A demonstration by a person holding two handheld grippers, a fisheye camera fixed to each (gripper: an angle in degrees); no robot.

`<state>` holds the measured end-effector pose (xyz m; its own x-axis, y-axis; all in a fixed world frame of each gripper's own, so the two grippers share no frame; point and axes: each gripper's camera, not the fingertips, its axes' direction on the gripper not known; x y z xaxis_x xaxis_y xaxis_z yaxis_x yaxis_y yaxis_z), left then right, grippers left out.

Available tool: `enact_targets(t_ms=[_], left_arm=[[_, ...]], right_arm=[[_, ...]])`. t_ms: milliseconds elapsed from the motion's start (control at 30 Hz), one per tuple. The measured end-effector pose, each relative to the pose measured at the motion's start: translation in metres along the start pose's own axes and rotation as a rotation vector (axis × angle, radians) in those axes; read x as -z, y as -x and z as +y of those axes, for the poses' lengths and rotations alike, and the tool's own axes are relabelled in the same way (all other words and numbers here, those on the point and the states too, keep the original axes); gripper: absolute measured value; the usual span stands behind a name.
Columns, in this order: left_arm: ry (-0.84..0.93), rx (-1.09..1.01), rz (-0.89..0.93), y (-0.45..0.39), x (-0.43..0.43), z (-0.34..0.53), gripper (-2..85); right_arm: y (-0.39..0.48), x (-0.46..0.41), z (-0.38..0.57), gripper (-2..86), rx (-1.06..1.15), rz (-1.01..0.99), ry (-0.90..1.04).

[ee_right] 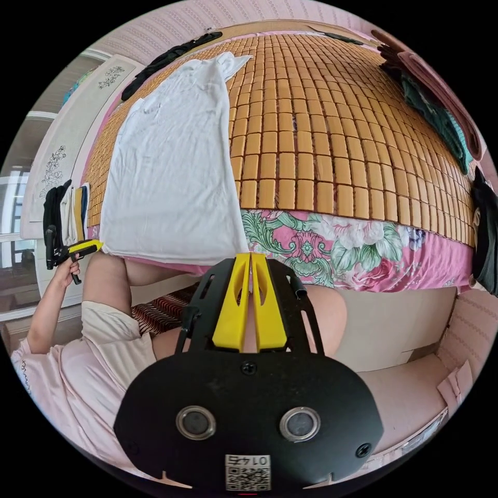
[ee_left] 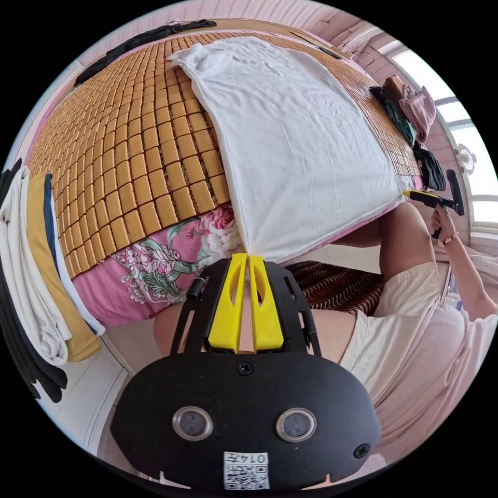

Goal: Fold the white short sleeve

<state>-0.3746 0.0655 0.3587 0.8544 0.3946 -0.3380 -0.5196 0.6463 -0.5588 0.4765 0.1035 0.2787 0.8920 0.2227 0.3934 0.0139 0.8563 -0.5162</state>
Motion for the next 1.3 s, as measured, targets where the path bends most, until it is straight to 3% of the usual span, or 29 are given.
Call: enact_targets(t_ms=[267, 500, 633, 933, 1100, 1300], left_arm=[[-0.062, 0.016, 0.076, 0.002, 0.012, 0.028, -1.0], [-0.041, 0.002, 0.045, 0.0, 0.01, 0.022, -1.0], [-0.031, -0.004, 0.024, 0.001, 0.01, 0.019, -1.0], [-0.015, -0.038, 0.041, 0.005, 0.016, 0.025, -1.0], [0.054, -0.068, 0.019, 0.008, 0.013, 0.033, -0.8], [-0.011, 0.01, 0.022, 0.025, 0.026, 0.048, 3.3]], right_arm=[[-0.015, 0.014, 0.015, 0.5, 0.024, -0.007, -0.03], [0.001, -0.01, -0.02, 7.3, 0.054, 0.024, 0.032], [0.007, -0.016, -0.029, 1.5, 0.062, 0.118, 0.05], [-0.012, 0.008, -0.009, 0.1, 0.134, -0.058, 0.126], [-0.019, -0.001, -0.008, 0.3, 0.133, -0.091, 0.185], [-0.025, -0.004, -0.025, 1.6, 0.088, -0.081, 0.185]])
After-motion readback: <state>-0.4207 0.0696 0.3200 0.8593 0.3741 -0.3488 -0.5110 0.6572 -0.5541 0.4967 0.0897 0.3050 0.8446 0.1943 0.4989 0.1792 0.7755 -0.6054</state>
